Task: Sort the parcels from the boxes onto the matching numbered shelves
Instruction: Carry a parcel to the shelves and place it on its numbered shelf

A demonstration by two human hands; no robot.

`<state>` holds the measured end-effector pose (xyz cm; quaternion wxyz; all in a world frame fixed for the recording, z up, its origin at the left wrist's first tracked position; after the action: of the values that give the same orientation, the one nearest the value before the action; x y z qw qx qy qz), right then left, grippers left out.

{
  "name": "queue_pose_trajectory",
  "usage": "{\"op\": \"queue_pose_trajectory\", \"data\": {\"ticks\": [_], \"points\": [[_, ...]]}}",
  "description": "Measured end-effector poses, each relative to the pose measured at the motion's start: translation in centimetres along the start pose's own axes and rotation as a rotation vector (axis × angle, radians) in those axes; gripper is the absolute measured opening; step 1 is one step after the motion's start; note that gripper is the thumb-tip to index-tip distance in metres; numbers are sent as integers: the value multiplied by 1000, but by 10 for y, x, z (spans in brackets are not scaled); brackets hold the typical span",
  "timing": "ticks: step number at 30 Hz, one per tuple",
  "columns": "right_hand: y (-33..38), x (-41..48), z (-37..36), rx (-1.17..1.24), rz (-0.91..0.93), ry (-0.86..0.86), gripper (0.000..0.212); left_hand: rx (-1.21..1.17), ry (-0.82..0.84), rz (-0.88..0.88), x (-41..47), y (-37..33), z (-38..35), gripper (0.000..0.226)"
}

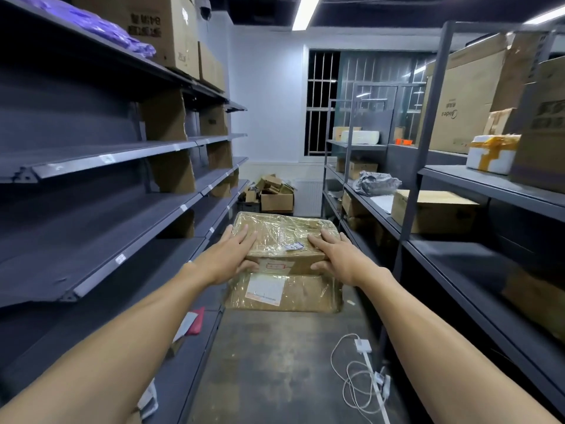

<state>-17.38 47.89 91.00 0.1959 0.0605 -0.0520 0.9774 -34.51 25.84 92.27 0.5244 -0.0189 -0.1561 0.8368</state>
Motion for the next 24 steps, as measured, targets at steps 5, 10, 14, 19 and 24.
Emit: {"op": "queue_pose_trajectory", "data": {"ticks": [5, 10, 14, 19, 24], "points": [[-51, 83, -8, 29, -8, 4, 76, 7, 20, 14, 101, 13, 2, 85], [-90, 153, -13, 15, -11, 17, 76, 1, 26, 31, 178, 26, 0, 84], [-112, 199, -19, 20, -13, 29, 75, -3, 35, 41, 230, 43, -3, 86], [-131, 266, -39, 0, 0, 46, 75, -31, 54, 54, 292, 73, -13, 86], [-144, 347, -64, -11, -3, 39, 75, -30, 63, 54, 364, 119, -20, 83]]}}
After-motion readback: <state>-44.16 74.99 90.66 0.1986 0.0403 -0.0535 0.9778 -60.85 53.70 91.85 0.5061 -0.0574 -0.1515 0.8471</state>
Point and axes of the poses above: each hand's wrist, its own x-axis towards the middle knuckle, its own z-axis out of the back of the hand, y = z × x, the point moved 1 cm from there along x, towards the middle knuckle, and after that the axes turned 13 degrees about -x, right-handed, at the moved point
